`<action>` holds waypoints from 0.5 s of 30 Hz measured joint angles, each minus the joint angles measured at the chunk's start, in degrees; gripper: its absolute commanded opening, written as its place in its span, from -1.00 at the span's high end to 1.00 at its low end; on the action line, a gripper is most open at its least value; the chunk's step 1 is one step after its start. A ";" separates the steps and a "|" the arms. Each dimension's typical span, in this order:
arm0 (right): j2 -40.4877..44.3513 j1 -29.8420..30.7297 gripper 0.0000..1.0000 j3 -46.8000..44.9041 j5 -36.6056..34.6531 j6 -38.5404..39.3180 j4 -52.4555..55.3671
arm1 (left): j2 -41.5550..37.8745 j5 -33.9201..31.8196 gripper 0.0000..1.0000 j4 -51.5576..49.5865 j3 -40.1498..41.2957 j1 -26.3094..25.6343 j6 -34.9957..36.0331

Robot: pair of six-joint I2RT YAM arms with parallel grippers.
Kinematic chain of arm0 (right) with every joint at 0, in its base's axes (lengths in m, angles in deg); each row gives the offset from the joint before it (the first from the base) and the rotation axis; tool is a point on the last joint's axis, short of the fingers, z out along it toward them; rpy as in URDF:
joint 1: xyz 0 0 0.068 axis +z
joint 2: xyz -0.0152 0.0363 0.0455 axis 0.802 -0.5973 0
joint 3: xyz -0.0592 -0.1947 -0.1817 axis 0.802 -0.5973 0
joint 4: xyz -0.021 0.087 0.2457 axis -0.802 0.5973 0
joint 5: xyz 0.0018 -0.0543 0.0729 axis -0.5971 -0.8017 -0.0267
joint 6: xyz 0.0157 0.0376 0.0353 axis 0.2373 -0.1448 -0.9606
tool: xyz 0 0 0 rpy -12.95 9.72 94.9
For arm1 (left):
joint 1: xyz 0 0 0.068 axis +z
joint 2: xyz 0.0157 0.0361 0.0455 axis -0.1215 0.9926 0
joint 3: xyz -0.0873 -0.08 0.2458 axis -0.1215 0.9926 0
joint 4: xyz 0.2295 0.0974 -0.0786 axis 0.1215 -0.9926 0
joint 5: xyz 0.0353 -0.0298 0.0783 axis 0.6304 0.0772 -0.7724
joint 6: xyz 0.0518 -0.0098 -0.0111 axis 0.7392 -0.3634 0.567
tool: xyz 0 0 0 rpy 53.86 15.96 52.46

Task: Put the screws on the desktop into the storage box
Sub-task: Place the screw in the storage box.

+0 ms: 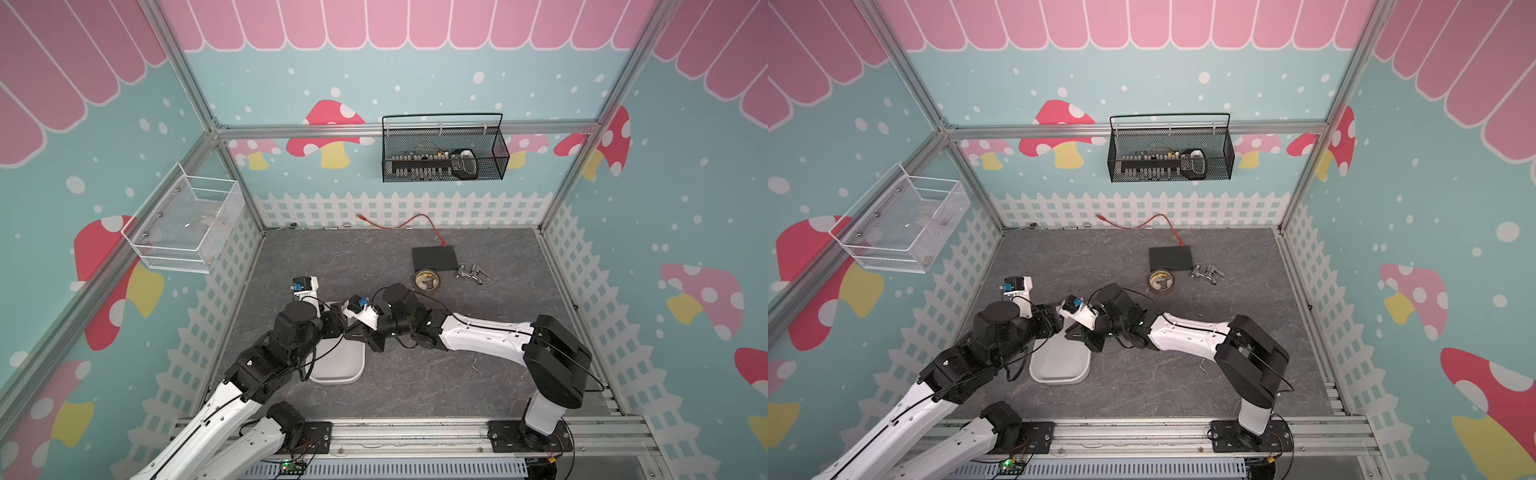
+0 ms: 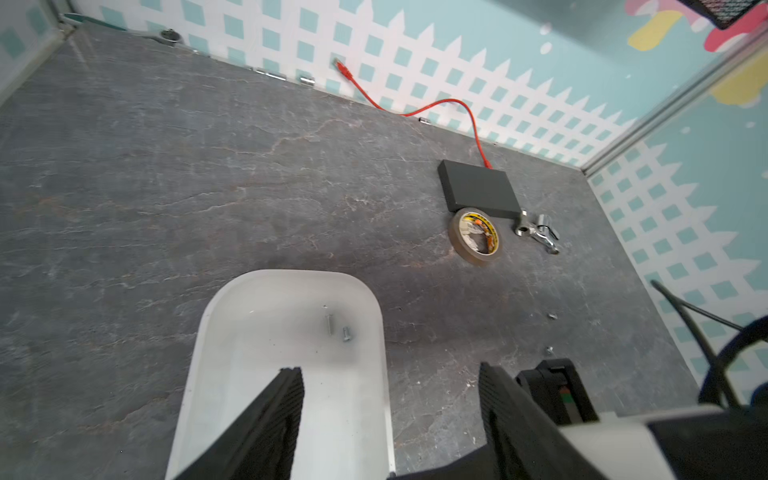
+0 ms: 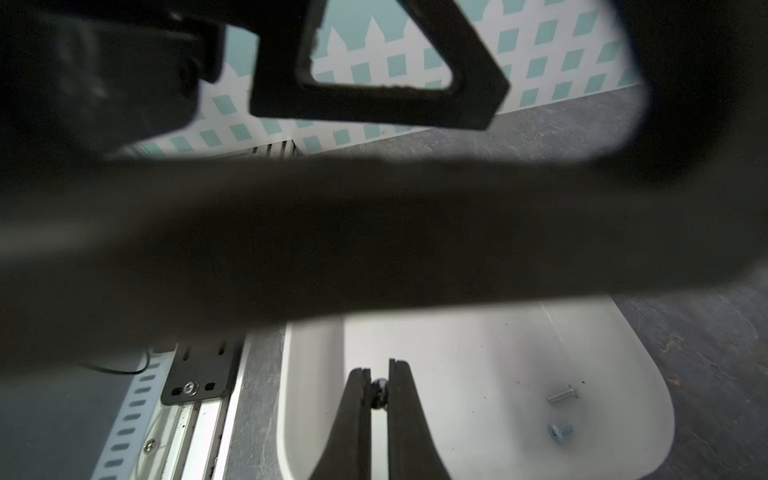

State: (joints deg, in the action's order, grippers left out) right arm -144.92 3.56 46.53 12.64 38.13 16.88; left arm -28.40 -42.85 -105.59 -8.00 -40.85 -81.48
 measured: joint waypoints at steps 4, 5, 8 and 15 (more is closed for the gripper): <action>-2.12 -0.20 -0.01 1.64 -1.53 0.22 0.72 | 0.48 -2.45 -0.44 -0.68 0.28 0.20 -0.20; -2.16 -0.20 -0.05 1.66 -2.05 0.24 0.85 | 0.63 -2.58 -0.44 -0.68 0.31 0.20 -0.20; -2.12 -0.22 -0.08 1.66 -3.91 1.07 0.94 | 0.83 -2.80 -0.44 -0.63 0.31 0.20 -0.20; 5.31 -2.01 -0.09 -4.46 -7.74 0.96 1.05 | 0.92 -0.22 -0.44 0.72 0.31 -0.83 -0.15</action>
State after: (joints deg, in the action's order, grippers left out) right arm -139.61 1.55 42.07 4.90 39.09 17.93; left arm -27.48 -43.07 -104.87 -7.70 -41.68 -81.63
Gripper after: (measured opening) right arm 0.539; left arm 0.718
